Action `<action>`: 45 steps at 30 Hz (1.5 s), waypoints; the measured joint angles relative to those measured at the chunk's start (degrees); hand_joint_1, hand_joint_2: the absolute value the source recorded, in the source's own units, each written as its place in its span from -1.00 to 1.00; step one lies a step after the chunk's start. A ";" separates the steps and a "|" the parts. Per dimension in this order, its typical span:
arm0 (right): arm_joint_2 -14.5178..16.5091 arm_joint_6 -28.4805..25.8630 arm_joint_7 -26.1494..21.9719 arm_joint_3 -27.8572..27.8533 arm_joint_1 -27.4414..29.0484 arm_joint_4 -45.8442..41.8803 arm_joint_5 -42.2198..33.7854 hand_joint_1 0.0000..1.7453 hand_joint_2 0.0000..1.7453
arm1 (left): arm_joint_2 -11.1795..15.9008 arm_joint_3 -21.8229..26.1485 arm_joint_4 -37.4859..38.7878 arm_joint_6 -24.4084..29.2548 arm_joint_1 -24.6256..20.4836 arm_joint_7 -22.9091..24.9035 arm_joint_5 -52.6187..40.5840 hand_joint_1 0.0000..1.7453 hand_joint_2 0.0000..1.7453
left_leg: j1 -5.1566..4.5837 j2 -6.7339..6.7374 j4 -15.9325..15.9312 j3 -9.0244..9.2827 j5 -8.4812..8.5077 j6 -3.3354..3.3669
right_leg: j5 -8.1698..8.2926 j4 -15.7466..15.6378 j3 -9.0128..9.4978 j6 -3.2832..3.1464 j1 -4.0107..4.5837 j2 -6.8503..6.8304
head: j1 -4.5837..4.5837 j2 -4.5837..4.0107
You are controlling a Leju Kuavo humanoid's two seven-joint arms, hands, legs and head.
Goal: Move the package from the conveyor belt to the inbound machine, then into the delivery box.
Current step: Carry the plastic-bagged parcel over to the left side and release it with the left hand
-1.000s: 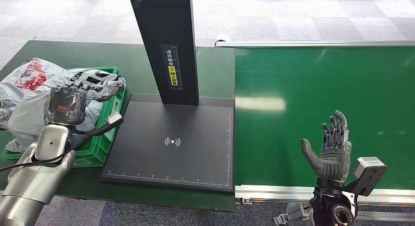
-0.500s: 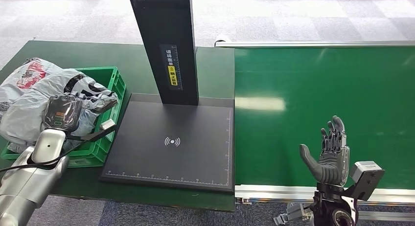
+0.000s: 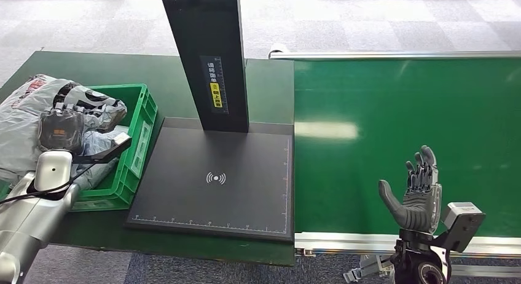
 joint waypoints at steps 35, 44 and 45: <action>1.12 -1.16 1.26 -2.02 4.58 -3.86 -1.82 -1.00 1.00 | -13.36 21.02 -26.35 -48.04 18.96 -35.71 93.25 -1.00 1.00 | -0.03 -0.05 0.01 -0.08 -0.08 0.00 | -0.04 -0.02 -0.02 0.01 -0.05 -0.02 | 0.01 0.00; 1.21 -1.16 1.48 -2.10 4.34 -3.96 -1.74 -1.00 1.00 | -18.03 18.26 -31.54 -49.59 21.91 -39.37 99.09 -1.00 1.00 | -0.03 -0.10 0.01 -0.07 -0.08 0.00 | -0.03 -0.02 -0.01 0.02 -0.06 -0.03 | 0.01 0.00; 1.23 -1.16 1.57 -2.11 4.28 -3.97 -1.72 -1.00 1.00 | -18.65 17.41 -32.26 -49.43 22.36 -39.52 99.29 -1.00 1.00 | -0.04 -0.09 0.01 -0.08 -0.08 0.01 | -0.03 -0.02 -0.02 0.02 -0.07 -0.03 | 0.02 0.00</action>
